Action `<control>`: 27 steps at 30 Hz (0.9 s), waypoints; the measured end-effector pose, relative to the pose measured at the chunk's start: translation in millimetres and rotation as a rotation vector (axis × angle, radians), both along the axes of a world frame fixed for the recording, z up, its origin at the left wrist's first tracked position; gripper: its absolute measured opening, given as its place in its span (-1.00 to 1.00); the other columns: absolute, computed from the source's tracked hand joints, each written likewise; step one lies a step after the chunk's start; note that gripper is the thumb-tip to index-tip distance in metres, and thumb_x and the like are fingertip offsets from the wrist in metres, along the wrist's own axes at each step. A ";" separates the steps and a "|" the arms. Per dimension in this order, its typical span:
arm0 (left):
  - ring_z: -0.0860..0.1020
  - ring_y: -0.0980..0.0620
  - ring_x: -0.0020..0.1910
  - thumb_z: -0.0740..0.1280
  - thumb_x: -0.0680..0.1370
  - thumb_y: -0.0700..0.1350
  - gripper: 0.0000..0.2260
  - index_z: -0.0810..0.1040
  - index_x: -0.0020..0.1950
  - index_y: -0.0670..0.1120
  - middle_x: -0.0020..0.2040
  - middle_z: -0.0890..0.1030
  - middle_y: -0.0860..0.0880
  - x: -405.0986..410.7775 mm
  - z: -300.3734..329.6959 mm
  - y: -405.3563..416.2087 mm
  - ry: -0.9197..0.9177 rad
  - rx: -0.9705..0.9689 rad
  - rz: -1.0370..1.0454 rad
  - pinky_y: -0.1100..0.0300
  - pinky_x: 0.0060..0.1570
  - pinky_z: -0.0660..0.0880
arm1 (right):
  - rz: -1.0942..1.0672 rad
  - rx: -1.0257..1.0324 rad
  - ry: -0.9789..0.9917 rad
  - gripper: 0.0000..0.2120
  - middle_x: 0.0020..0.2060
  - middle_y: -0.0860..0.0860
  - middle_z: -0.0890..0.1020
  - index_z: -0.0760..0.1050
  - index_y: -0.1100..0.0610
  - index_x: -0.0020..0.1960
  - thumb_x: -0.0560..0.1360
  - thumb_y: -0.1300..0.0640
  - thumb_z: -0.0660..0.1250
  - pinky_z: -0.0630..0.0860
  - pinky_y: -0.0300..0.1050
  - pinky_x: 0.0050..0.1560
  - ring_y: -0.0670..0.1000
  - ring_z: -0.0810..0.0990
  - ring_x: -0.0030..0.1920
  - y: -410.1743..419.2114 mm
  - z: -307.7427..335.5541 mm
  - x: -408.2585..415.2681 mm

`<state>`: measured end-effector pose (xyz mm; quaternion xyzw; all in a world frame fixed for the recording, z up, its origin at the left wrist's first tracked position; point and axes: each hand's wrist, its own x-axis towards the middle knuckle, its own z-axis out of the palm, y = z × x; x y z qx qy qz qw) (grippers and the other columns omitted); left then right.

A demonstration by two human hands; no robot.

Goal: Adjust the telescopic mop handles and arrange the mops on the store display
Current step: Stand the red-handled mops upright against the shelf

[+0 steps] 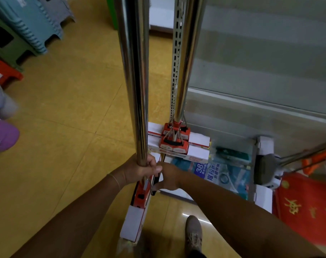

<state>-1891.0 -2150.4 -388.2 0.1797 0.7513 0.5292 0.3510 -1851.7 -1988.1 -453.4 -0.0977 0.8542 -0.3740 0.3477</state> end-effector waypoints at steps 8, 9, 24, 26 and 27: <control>0.66 0.00 -0.24 0.46 0.48 -0.10 -0.74 0.60 -0.41 0.06 -0.23 0.69 -0.18 12.7 7.3 12.0 0.028 -0.027 0.163 0.18 -0.21 0.57 | -0.173 -0.002 0.132 -0.81 -0.01 0.10 0.66 0.57 0.14 0.13 0.54 0.13 0.34 0.57 0.06 0.04 0.09 0.61 0.00 -3.3 -10.0 13.6; 0.68 -0.05 -0.20 0.46 0.49 -0.12 -0.75 0.61 -0.39 0.02 -0.25 0.69 -0.16 15.6 9.9 14.8 0.043 -0.030 0.215 0.14 -0.16 0.59 | -0.188 0.015 0.123 -0.81 -0.03 0.09 0.66 0.57 0.13 0.12 0.54 0.10 0.34 0.58 0.06 0.03 0.08 0.61 -0.02 -2.1 -9.4 13.7; 0.51 0.21 -0.34 0.38 0.52 0.10 -0.73 0.48 -0.30 0.01 -0.45 0.48 0.12 8.3 31.6 85.0 0.090 -0.072 0.574 0.29 -0.27 0.42 | -0.400 0.366 0.182 -0.57 -0.20 0.12 0.66 0.40 0.03 -0.36 0.61 -0.13 0.08 0.38 -0.12 -0.28 0.09 0.56 -0.22 10.9 -2.8 26.1; 0.49 0.18 -0.34 0.37 0.52 0.12 -0.71 0.46 -0.31 0.00 -0.46 0.45 0.13 0.0 34.1 92.5 0.088 -0.092 0.516 0.28 -0.26 0.38 | -0.463 0.404 0.155 -0.61 -0.21 0.14 0.65 0.54 0.12 -0.22 0.62 -0.07 0.11 0.45 -0.11 -0.27 0.14 0.60 -0.20 14.0 -6.9 19.0; 0.51 0.16 -0.29 0.37 0.52 0.12 -0.73 0.51 -0.25 -0.03 -0.41 0.48 0.13 -4.5 35.4 96.3 0.090 -0.106 0.485 0.27 -0.22 0.38 | -0.500 0.405 0.138 -0.62 -0.22 0.14 0.64 0.53 0.14 -0.20 0.62 -0.06 0.12 0.48 -0.10 -0.27 0.14 0.61 -0.20 15.6 -8.9 15.0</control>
